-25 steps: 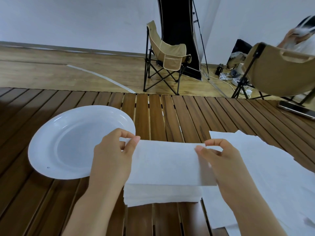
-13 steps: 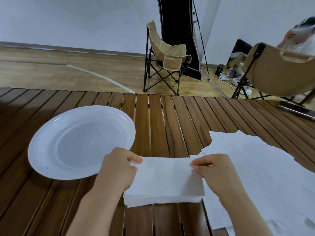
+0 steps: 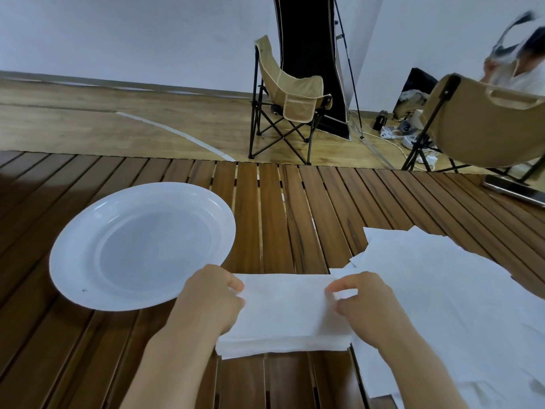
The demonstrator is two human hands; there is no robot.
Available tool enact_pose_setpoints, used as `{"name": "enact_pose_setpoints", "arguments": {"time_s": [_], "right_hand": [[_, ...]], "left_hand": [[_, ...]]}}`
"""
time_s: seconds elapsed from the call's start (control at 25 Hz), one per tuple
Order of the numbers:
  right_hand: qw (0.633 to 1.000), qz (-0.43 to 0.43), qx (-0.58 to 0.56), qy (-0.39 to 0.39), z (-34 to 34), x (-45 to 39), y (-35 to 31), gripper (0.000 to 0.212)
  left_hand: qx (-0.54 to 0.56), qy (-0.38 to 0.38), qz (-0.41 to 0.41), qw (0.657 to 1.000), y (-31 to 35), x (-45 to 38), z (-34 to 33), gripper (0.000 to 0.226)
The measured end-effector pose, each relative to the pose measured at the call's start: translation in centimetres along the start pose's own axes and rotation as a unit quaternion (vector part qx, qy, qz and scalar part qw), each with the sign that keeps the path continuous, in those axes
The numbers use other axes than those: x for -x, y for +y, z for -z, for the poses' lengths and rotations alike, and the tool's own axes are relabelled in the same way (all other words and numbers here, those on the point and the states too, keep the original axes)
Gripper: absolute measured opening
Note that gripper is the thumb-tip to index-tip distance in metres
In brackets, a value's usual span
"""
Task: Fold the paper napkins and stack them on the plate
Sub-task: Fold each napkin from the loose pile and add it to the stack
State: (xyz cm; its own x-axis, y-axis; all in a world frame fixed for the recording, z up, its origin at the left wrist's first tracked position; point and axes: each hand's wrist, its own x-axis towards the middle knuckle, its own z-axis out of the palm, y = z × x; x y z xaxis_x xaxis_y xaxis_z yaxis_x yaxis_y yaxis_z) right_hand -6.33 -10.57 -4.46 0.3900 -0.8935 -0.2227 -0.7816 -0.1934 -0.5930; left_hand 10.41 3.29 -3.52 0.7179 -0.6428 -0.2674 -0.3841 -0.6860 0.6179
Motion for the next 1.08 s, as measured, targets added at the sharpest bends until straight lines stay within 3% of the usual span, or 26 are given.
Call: {"name": "enact_pose_setpoints", "arguments": {"time_s": [0.16, 0.36, 0.48, 0.76, 1.08], "right_hand": [[1.0, 0.0, 0.015, -0.024, 0.0, 0.2, -0.1, 0.032], [0.999, 0.002, 0.023, -0.026, -0.1, 0.3, -0.4, 0.033], [0.999, 0.017, 0.03, -0.019, 0.0, 0.3, -0.3, 0.031], [0.997, 0.001, 0.075, 0.015, 1.2, 0.1, 0.7, 0.02], [0.968, -0.054, 0.229, -0.084, 1.3, 0.3, 1.4, 0.029]], "left_hand": [[-0.026, -0.049, -0.003, 0.998, 0.5, 0.5, 0.4, 0.005], [-0.019, -0.067, -0.021, 0.997, 0.9, 0.7, 0.7, 0.005], [-0.042, -0.059, -0.04, 0.997, 1.1, 1.0, 0.7, 0.025], [-0.022, 0.018, -0.047, 0.998, 0.8, 2.0, 1.0, 0.034], [-0.022, 0.006, -0.059, 0.998, 0.7, 2.1, 0.4, 0.033]]}}
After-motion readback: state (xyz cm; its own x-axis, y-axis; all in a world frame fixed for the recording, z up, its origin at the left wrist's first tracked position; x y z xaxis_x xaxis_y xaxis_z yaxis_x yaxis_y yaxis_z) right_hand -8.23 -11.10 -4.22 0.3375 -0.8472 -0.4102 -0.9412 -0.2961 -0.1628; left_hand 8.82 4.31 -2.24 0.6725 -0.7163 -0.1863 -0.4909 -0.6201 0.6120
